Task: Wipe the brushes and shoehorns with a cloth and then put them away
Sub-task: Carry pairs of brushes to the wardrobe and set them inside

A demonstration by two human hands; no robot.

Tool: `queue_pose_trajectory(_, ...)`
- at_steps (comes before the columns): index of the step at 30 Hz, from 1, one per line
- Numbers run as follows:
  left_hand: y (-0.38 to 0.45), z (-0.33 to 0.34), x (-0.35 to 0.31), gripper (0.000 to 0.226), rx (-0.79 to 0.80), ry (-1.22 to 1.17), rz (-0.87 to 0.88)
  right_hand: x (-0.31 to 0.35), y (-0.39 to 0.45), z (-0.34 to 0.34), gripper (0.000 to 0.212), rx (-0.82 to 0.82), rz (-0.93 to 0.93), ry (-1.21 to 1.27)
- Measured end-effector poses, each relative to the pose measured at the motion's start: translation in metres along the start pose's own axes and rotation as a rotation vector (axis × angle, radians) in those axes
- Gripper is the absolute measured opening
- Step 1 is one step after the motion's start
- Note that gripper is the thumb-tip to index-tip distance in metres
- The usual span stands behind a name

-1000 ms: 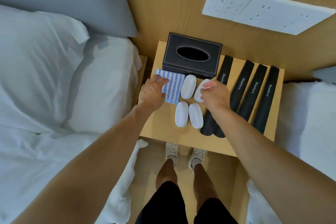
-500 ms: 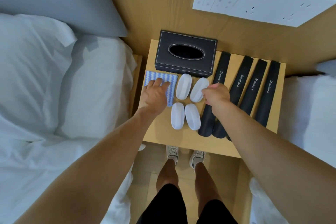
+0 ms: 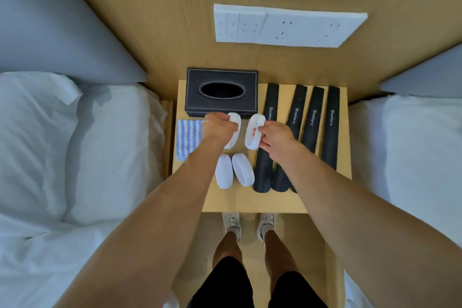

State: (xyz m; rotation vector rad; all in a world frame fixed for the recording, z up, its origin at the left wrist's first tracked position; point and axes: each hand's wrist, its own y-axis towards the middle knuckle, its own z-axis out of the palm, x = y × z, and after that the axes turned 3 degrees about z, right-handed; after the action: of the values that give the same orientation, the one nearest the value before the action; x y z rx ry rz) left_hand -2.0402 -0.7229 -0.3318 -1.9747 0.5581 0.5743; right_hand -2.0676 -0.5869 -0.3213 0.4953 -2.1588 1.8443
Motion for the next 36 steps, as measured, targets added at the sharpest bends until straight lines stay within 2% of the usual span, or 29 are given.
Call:
queue_pose_trajectory(3, -0.024, -0.006, -0.025, 0.03, -0.009, -0.07, 0.043, 0.012, -0.026, -0.017, 0.033, -0.012, -0.077, 0.031)
queue_pose_trajectory(9, -0.101, -0.011, -0.109, 0.015, 0.073, -0.166, 0.269, 0.053, -0.107, -0.077, 0.023, -0.044, -0.342, 0.135)
queue_pose_trajectory(14, -0.175, -0.014, -0.174, 0.012, 0.156, -0.28, 0.465, 0.079, -0.189, -0.136, 0.013, -0.113, -0.561, 0.24)
queue_pose_trajectory(20, -0.276, -0.014, -0.226, 0.025, 0.264, -0.312, 0.741, 0.074, -0.276, -0.207, 0.014, -0.211, -0.808, 0.359)
queue_pose_trajectory(27, -0.402, 0.015, -0.229, 0.024, 0.34, -0.315, 1.039, 0.019, -0.363, -0.293, 0.015, -0.29, -1.016, 0.461)
queue_pose_trajectory(36, -0.52, 0.088, -0.181, 0.023, 0.596, -0.359, 1.117, -0.09, -0.423, -0.395, 0.017, -0.453, -1.104, 0.624)
